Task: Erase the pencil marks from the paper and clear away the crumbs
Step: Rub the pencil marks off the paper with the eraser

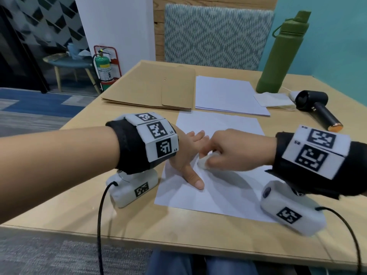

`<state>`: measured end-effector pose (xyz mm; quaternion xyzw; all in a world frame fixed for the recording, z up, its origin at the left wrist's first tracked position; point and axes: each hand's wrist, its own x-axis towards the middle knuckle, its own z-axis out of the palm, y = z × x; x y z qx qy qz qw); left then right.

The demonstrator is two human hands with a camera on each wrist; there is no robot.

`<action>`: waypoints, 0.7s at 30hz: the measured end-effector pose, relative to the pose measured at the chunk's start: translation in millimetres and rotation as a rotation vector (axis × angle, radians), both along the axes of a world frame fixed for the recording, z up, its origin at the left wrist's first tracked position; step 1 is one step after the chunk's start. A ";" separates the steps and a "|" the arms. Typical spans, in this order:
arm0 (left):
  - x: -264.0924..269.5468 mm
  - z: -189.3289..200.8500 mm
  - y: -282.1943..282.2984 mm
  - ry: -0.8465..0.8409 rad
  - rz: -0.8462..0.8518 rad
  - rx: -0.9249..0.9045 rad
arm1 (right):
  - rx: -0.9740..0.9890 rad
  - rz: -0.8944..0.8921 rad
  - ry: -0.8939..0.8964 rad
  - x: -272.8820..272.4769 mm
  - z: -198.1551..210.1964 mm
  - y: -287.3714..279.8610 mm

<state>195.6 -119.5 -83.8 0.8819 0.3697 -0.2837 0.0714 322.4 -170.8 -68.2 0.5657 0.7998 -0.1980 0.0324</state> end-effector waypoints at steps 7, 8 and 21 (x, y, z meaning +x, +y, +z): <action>0.6 2.6 -0.8 0.009 0.009 -0.027 | 0.057 -0.011 -0.045 4.8 3.9 11.7; 0.5 2.6 -0.2 0.009 0.010 -0.024 | 0.059 0.009 -0.046 5.6 3.2 9.5; 1.6 2.4 -0.5 0.040 0.020 -0.011 | 0.008 0.076 -0.025 12.7 -0.5 1.8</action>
